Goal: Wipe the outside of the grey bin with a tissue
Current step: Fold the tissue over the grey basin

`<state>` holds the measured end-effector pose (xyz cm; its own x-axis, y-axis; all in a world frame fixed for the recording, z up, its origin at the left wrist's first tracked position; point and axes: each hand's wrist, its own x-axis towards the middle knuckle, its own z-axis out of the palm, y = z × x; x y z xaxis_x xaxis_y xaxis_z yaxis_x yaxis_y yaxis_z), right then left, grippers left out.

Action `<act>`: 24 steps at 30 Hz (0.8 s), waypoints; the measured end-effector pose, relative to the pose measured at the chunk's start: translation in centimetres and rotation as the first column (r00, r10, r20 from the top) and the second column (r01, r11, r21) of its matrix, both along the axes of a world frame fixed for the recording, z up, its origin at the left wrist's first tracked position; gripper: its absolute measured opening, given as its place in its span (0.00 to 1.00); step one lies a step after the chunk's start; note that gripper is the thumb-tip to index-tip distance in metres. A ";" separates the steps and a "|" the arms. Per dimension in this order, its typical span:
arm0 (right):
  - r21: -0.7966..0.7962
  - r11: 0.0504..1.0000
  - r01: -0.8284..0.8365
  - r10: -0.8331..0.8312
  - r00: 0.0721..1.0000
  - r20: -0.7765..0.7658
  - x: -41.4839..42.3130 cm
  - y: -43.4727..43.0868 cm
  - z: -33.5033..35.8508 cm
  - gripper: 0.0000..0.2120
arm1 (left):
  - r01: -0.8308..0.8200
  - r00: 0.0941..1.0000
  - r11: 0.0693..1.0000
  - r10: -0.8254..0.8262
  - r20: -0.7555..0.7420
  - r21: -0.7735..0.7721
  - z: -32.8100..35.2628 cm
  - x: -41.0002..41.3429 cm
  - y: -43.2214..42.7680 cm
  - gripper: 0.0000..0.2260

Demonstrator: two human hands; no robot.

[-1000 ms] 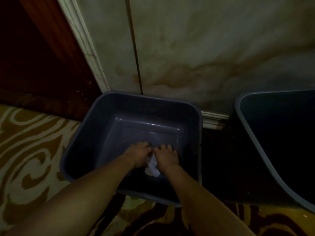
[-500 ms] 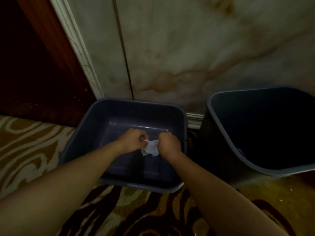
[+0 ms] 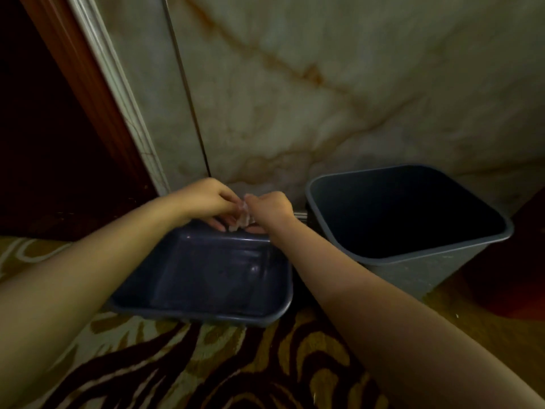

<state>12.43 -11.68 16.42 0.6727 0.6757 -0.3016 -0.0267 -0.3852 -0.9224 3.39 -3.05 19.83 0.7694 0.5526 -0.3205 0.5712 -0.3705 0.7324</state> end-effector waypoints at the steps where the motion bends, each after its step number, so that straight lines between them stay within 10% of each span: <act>1: 0.023 1.000 0.016 -0.016 1.000 0.001 0.2 -0.2 0.8 0.14 | -0.003 1.000 1.000 0.003 0.023 -0.016 1.1 0.1 -0.4 0.07; 11: -0.005 0.991 0.133 -0.115 0.879 0.462 6.0 -7.7 9.1 0.10 | 0.070 0.964 0.989 -0.033 0.263 -0.129 7.6 4.0 -6.7 0.09; 24: 0.088 0.910 0.404 -0.371 0.704 0.605 14.4 -24.9 5.6 0.09 | 0.518 0.852 0.792 -0.510 -0.114 0.325 4.1 14.4 -20.8 0.14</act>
